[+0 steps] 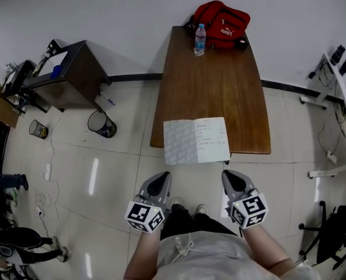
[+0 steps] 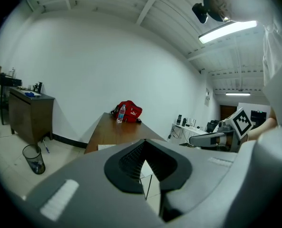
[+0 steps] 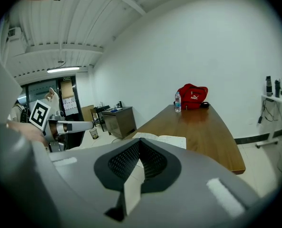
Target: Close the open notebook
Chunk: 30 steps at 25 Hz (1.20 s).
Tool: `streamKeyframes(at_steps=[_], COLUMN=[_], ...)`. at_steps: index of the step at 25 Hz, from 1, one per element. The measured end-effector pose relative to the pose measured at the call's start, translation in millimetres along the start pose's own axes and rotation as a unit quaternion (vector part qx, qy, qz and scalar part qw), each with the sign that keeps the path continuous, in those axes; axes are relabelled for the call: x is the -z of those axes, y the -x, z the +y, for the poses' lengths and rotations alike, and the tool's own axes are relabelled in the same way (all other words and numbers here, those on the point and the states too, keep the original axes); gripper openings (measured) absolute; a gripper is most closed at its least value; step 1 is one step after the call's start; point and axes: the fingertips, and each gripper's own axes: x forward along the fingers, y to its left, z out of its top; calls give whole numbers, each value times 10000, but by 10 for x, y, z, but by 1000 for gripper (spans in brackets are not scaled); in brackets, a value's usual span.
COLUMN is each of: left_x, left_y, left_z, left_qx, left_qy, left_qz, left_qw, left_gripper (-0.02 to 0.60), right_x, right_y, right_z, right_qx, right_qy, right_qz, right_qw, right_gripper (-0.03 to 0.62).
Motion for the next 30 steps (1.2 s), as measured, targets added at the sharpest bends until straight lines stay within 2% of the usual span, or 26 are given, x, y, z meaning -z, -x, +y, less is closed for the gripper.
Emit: streamKeyframes(at_steps=[6,9,15,21,26,30], left_x=[373,618,1047,1368,1570,1510], left_y=[-219,-315,-576,-838,-952,-928], left_z=[423,654,1040,1298,1314,1352], left_qx=[-246,-347,-337,-200,10,-31], left_qy=[523,745,1072,1489,1711,1724], left_qz=[515,847,1396,1657,1855,1754], left_qw=[9970,9930,9838,9747,9676,9693], left_gripper=[6,94,143,151,150,61], right_x=[152,234,394,582,668,659], right_y=[-361,-549,-996,-1304,-1387,-1393], right_z=[-42,-28,20,68,61,32], right_qx=[-152,-207,-358,-430,-398,-304], right_qy=[-36,-71,-86,-131,-155,-145], right_qz=[343,524,896,1176,1292,1270], right_qw=[9993,9984,9953,9920,9907,9913], right_gripper=[8,8,8,8,8,8])
